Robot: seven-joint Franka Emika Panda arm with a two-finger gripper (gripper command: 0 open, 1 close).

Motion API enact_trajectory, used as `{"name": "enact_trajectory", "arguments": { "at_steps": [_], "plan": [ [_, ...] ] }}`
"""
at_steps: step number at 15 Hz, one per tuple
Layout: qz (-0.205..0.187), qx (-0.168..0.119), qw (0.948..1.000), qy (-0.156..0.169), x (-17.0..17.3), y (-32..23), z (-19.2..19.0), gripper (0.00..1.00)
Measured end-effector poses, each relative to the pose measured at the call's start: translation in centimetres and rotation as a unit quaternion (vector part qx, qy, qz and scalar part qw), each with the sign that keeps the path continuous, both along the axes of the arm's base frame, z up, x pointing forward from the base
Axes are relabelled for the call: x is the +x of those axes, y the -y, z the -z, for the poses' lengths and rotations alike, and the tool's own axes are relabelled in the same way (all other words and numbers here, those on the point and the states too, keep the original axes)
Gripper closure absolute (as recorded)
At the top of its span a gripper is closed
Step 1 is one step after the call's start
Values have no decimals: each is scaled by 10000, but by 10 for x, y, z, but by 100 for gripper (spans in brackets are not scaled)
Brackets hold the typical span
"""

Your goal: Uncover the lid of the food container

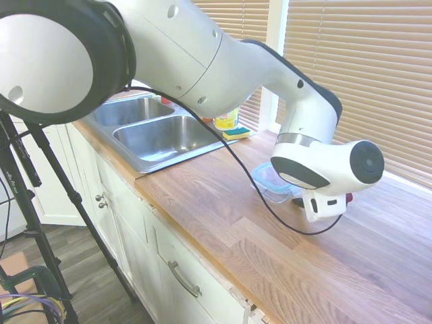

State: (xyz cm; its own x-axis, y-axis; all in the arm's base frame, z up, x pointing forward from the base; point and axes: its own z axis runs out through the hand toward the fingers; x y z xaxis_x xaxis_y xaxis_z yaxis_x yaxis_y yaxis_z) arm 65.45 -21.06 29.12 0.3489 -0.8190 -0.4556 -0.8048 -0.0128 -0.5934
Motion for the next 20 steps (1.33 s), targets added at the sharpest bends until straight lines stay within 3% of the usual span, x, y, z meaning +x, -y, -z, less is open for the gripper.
{"name": "enact_trajectory", "arguments": {
  "at_steps": [20],
  "plan": [
    [40, -11, 9998, 178, 0, 16, -22, 100]
  ]
}}
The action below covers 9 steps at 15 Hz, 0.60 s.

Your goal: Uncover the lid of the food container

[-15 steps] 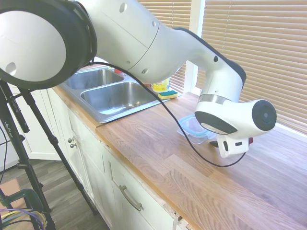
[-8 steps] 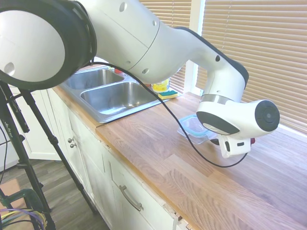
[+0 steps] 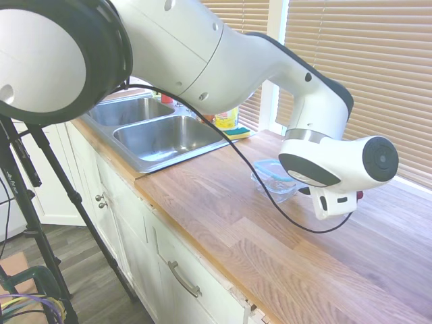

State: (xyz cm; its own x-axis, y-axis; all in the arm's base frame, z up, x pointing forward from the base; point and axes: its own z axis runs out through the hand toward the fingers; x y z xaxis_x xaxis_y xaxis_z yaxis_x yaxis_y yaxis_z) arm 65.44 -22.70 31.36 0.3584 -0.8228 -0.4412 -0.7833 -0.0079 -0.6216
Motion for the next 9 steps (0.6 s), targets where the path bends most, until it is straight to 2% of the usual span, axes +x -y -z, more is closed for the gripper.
{"name": "enact_trajectory", "arguments": {
  "at_steps": [5, 9],
  "plan": [
    [-43, -61, 9998, 191, 1, -3, -29, 100],
    [-227, -162, 9991, 329, 7, -25, -55, 100]
  ]
}}
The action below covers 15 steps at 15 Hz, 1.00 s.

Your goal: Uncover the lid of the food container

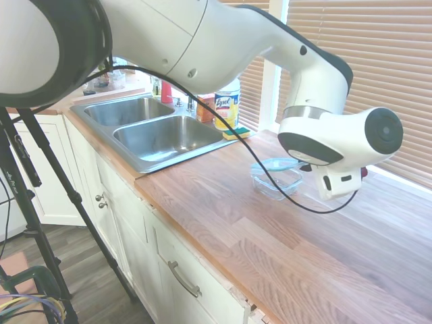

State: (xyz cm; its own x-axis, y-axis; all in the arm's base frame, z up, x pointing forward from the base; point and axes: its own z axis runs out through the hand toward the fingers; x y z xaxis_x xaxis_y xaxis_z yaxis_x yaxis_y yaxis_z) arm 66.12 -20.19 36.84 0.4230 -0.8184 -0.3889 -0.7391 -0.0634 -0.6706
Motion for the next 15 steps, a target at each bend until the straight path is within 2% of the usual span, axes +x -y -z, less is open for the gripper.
{"name": "enact_trajectory", "arguments": {
  "at_steps": [6, 10, 13, 15],
  "plan": [
    [-377, -398, 9985, 89, 13, -79, -38, 100],
    [-682, -625, 9956, 166, 16, -145, -66, 100],
    [-887, -861, 9922, 134, 18, -210, -64, 100],
    [-875, -940, 9917, 105, 16, -222, -57, 100]
  ]
}}
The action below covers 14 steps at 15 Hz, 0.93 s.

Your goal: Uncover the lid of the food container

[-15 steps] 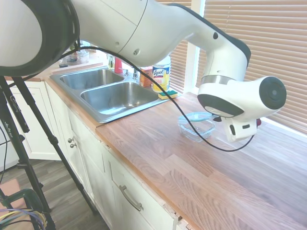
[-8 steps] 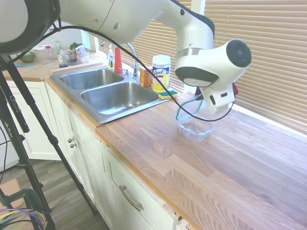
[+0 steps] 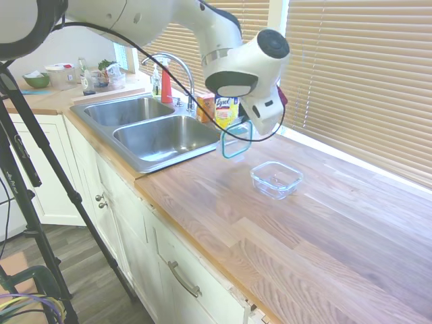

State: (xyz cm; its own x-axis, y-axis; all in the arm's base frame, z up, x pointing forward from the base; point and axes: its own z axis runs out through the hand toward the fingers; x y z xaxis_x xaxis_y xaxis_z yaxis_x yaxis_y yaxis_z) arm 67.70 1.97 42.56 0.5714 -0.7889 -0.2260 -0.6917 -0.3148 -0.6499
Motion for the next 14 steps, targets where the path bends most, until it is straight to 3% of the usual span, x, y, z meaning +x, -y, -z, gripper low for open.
{"name": "enact_trajectory", "arguments": {
  "at_steps": [8, 14],
  "plan": [
    [207, -530, 9983, 145, -4, 24, -21, 100],
    [183, -1174, 9928, 143, -7, 19, -10, 100]
  ]
}}
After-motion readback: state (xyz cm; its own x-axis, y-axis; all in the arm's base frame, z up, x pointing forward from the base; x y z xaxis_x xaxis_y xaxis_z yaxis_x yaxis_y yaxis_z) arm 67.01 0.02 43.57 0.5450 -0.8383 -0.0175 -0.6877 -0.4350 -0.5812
